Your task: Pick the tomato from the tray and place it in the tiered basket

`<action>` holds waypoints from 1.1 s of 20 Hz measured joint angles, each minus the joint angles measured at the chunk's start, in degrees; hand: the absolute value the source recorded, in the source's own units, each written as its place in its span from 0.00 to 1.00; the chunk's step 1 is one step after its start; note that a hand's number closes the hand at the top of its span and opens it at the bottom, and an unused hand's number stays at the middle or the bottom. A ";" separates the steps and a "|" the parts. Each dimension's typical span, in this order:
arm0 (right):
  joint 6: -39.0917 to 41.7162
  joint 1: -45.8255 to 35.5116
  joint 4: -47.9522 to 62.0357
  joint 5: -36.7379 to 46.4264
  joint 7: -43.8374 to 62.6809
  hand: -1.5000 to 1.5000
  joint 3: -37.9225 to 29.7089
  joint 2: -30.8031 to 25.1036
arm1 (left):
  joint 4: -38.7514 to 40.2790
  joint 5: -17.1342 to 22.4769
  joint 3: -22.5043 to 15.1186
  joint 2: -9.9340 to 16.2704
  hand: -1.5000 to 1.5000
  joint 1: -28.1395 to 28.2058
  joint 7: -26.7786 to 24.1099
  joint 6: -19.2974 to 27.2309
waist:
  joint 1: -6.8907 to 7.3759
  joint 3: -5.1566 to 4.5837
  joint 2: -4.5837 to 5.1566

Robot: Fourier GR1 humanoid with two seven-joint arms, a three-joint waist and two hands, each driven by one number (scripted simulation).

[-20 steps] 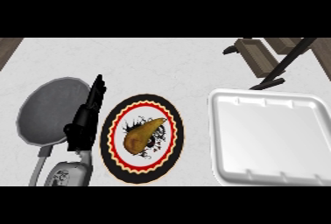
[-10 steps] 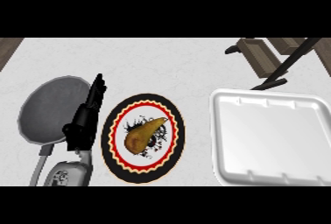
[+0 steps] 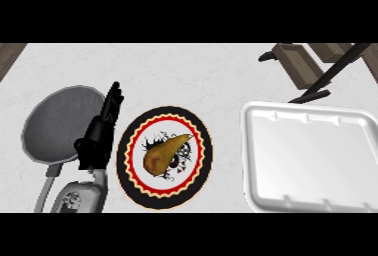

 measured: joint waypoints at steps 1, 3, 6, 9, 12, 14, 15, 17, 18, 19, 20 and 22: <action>-1.33 0.07 1.65 0.52 -1.52 1.00 0.61 -0.84 | 0.08 -0.22 -0.73 -0.19 0.50 0.07 0.15 0.62 | 0.03 0.00 0.03; -3.96 -0.34 5.11 1.65 -3.72 1.00 1.67 -1.99 | -0.16 -0.05 -0.61 0.02 0.50 0.01 0.15 0.36 | 0.20 0.00 0.08; -7.40 -0.28 9.80 2.10 -3.59 0.00 0.94 -1.73 | -1.00 0.02 -1.21 0.08 0.50 1.24 -0.08 0.31 | 0.36 0.00 0.05; -10.96 0.54 13.83 0.33 -0.78 0.00 -3.52 -1.43 | -1.29 0.37 -1.02 0.40 0.50 0.91 0.47 -0.22 | 0.45 0.03 0.12; -13.21 -0.20 17.96 -1.54 -0.14 0.00 -6.62 -1.31 | -0.61 0.54 -0.51 0.64 0.50 -0.15 0.65 -0.42 | 0.56 0.04 0.20; -14.45 -0.03 19.64 -3.21 -0.67 0.00 -8.80 -1.87 | -0.67 0.45 -0.32 0.59 0.50 -0.33 0.77 -0.18 | 0.44 0.04 0.16; -15.15 -0.27 20.48 -3.90 -0.68 0.00 -9.75 -2.13 | -0.52 0.39 -0.41 0.41 0.50 -0.15 0.56 -0.06 | 0.44 0.05 0.16; -17.22 -1.22 21.06 -5.56 0.74 0.00 -12.18 -2.43 | -0.77 0.57 -0.24 0.55 0.50 0.22 0.54 -0.20 | 0.38 0.05 0.06; -18.59 -1.33 21.31 -6.36 1.17 0.00 -13.45 -2.84 | -0.98 0.42 -0.40 0.51 0.50 0.09 0.99 -0.17 | 0.35 0.05 0.04; -20.14 -1.57 21.63 -7.01 1.77 0.00 -14.71 -3.49 | -1.31 0.56 -0.48 0.65 0.50 0.67 0.65 -0.45 | 0.50 0.05 0.07; -21.40 -1.78 21.87 -7.55 2.36 0.00 -15.75 -4.23 | -1.43 0.47 -0.69 0.59 0.50 1.01 0.41 -0.47 | 0.48 0.05 0.06; -23.35 -2.39 22.49 -8.11 4.00 0.00 -17.35 -6.35 | -1.35 0.47 -0.49 0.59 0.50 0.43 0.85 -0.40 | 0.31 0.04 0.07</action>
